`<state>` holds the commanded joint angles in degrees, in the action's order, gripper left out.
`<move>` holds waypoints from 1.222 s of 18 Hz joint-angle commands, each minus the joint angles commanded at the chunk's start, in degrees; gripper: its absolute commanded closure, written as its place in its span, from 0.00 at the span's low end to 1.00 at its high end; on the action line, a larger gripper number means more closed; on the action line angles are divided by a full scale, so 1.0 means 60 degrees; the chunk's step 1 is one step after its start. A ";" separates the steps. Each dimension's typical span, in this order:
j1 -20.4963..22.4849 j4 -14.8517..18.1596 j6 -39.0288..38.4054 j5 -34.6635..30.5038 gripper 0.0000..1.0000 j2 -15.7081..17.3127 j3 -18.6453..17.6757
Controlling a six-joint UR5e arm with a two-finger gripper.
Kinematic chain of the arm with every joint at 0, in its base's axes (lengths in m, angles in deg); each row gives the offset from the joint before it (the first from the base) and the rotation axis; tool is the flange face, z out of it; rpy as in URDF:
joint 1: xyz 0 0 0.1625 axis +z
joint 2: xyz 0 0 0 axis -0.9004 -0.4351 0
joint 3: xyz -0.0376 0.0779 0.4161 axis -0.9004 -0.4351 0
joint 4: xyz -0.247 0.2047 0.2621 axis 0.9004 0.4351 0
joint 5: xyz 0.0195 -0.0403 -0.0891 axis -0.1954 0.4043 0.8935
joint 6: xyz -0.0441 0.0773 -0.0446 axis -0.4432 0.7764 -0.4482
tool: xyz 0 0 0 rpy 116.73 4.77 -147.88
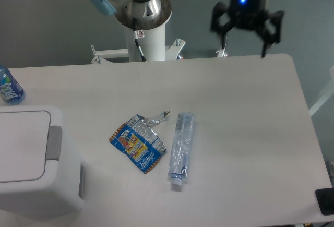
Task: Open the trash can
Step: 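Move the open gripper down toward the white trash can lid, then lower the gripper onto the trash can lid's raised edge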
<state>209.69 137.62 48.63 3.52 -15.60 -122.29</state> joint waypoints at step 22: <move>-0.2845 -0.1775 -0.6936 0.1508 0.00 -0.1290 0.0469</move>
<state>192.62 126.97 7.01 12.57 -23.34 -119.48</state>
